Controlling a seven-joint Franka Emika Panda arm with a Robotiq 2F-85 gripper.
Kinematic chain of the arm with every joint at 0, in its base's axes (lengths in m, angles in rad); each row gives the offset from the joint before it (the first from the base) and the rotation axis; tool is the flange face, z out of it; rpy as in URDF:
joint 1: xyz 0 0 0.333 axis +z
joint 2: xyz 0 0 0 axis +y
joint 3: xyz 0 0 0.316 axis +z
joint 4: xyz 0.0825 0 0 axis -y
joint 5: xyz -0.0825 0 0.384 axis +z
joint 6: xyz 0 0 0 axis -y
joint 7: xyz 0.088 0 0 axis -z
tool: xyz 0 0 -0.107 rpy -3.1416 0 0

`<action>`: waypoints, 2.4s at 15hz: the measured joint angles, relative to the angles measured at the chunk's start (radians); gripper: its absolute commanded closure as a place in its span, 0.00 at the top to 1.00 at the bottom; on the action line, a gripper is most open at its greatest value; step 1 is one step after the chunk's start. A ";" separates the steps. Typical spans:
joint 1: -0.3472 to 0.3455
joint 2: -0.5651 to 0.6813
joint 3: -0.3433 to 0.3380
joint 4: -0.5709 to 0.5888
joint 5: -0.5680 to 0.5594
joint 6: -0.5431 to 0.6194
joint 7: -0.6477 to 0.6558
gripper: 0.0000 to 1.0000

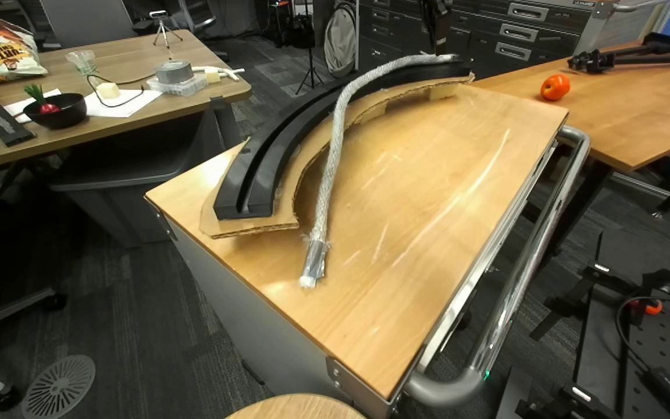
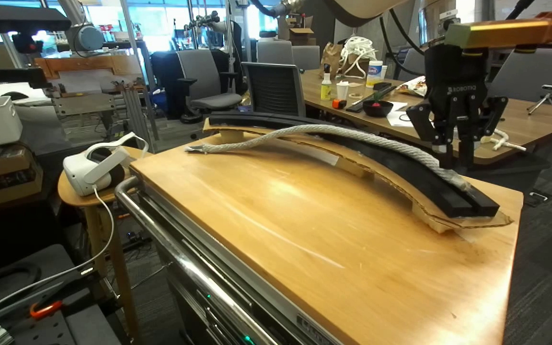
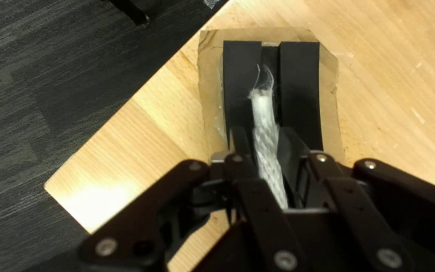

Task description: Put the white rope on the black board

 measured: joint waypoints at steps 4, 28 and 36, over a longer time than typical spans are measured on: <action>0.000 0.000 0.005 0.000 0.000 -0.011 -0.008 0.19; 0.004 0.015 0.016 0.000 0.003 -0.044 -0.033 0.02; -0.014 0.015 0.002 -0.012 0.003 -0.044 -0.033 0.02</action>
